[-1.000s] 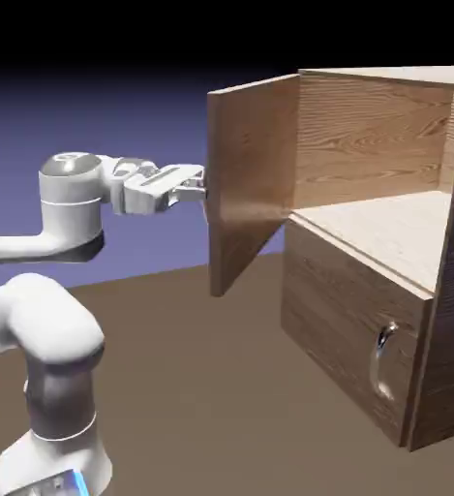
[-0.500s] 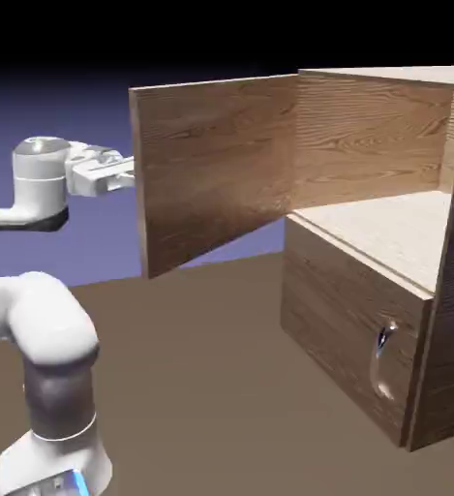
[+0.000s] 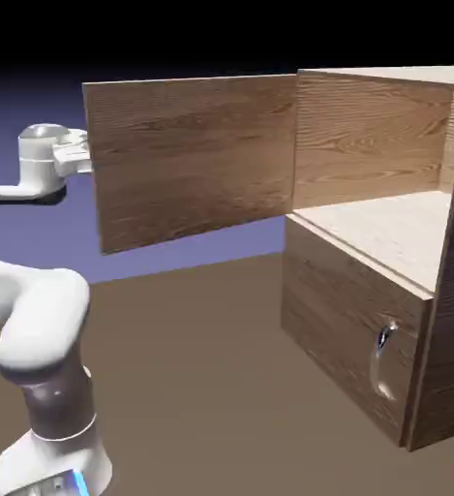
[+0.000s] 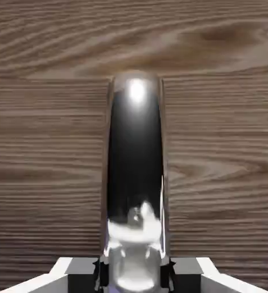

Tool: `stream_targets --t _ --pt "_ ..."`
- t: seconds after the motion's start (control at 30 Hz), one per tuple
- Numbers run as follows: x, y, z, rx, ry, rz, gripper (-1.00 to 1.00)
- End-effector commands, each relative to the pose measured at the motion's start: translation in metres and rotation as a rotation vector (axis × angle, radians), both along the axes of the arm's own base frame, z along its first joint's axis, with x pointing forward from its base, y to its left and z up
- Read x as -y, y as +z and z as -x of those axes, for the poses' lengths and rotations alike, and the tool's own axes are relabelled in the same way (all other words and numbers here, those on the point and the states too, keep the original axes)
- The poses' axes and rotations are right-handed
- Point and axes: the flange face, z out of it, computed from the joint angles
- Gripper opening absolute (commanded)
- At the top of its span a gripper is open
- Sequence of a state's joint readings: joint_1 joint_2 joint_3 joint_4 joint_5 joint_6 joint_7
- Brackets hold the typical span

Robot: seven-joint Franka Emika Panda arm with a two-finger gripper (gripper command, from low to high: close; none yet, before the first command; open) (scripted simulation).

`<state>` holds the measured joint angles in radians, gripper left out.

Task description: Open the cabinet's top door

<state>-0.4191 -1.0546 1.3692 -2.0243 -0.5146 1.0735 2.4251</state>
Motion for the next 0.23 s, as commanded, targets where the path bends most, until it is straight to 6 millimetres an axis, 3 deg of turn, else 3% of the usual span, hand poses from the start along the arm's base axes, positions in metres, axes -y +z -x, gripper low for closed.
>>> stream_targets --t 0.0,0.2 --pt "-0.008 0.0 -0.001 0.0 -0.018 0.001 -1.0" --pt "-0.051 0.0 -0.012 0.0 -0.117 0.001 -1.0"
